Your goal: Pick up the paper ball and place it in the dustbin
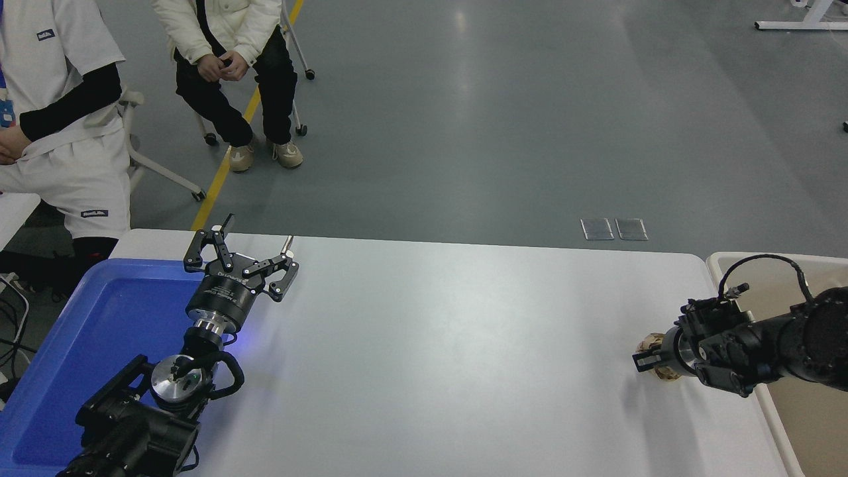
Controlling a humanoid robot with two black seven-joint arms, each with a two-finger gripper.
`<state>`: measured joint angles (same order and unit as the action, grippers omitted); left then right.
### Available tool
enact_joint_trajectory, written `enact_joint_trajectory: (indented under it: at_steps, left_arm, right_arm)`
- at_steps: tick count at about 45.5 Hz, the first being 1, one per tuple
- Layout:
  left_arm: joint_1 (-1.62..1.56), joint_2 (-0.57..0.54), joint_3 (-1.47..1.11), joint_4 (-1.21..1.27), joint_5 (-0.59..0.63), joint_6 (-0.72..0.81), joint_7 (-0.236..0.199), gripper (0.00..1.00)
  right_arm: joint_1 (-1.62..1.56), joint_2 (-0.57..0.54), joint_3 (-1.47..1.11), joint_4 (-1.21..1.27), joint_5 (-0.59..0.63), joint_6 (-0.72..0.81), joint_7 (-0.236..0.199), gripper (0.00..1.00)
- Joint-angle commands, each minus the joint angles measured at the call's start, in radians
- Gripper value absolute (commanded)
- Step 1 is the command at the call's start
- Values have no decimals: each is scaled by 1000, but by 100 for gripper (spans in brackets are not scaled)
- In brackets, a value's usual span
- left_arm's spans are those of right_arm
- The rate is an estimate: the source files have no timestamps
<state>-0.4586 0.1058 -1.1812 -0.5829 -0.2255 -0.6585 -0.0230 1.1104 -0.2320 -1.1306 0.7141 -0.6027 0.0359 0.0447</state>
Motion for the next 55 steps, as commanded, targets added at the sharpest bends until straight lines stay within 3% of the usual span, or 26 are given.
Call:
enact_joint_trajectory:
  at_steps: [1,16,32,45,55]
  left_arm:
    - [0,0,0,0,0,0,0,99]
    - [0,0,0,0,0,-1,0,99]
    - [0,0,0,0,0,0,0,99]
    - [0,0,0,0,0,0,0,99]
    - [0,0,0,0,0,-1,0,99]
  right_arm:
    - [58,-46,-8,50,-6,-1,7,0]
    - [514,-197,-43,459,-8,-1,9,0]
    - [1012,-268,-178,804,-81,47,12,0]
    - [1319,-274,-186,887,-78,217,12,0]
    - [1384,-262,-192,883,-68,242,11,0]
